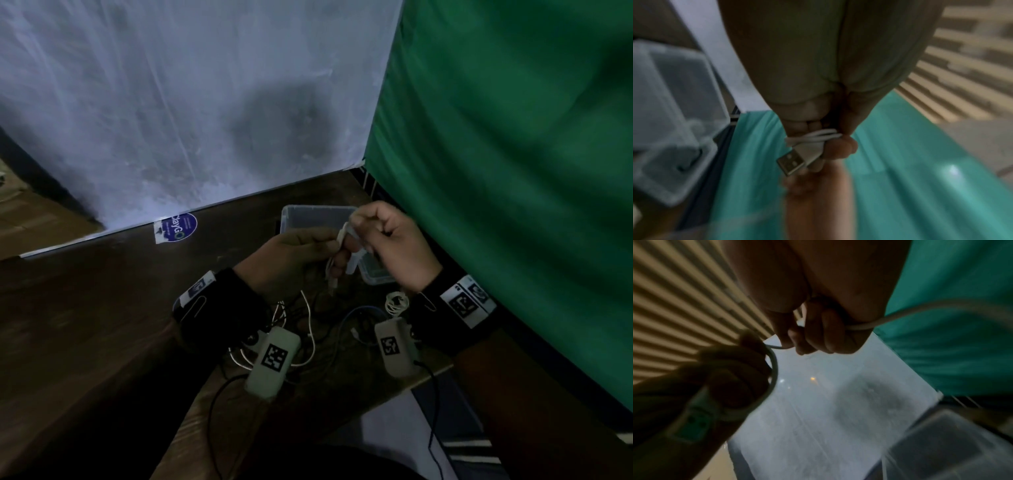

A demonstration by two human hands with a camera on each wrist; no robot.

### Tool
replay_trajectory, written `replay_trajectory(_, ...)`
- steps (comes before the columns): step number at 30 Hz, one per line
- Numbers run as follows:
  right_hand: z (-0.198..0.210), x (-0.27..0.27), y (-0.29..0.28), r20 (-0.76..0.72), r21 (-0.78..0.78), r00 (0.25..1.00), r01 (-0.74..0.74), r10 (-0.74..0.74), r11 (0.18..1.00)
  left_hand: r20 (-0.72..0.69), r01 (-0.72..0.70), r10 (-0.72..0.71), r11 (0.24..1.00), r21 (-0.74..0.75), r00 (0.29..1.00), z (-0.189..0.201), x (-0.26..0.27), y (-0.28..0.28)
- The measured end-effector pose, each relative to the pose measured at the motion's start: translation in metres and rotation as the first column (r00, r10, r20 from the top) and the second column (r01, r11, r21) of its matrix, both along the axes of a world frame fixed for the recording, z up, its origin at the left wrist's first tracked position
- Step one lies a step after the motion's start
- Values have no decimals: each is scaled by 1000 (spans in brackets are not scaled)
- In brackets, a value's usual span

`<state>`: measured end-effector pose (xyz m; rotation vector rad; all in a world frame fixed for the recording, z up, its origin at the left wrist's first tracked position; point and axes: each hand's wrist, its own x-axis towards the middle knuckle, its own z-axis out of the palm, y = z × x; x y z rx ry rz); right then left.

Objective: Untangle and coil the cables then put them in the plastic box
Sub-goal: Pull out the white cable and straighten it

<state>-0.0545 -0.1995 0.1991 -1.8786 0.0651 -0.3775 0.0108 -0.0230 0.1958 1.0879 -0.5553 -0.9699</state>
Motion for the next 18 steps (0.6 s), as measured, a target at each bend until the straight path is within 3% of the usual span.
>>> replay_trajectory(5, -53, 0, 14, -169, 172, 984, -18, 48, 985, -263, -92, 37, 975, -201, 964, -4, 6, -1)
replay_trajectory(9, -62, -12, 33, -205, 13, 976, -65, 67, 998, -373, -270, 189, 946, -178, 909, -26, 23, 1)
replay_trajectory(12, -56, -17, 36, -281, -147, 950, -183, 136, 972, -395, -409, 337, 906, -112, 855, -43, 30, -1)
replay_trajectory(14, -47, -24, 40, -330, -204, 922, -280, 203, 938, -276, -499, 467, 865, -54, 840, -47, 37, 1)
replay_trajectory(16, -39, -30, 41, -328, -211, 916, -308, 230, 928, -43, -541, 541, 841, 18, 840, -47, 41, 5)
replay_trajectory(18, -24, -30, 37, -304, -199, 929, -280, 212, 939, 261, -507, 463, 852, 131, 847, -45, 36, 6)
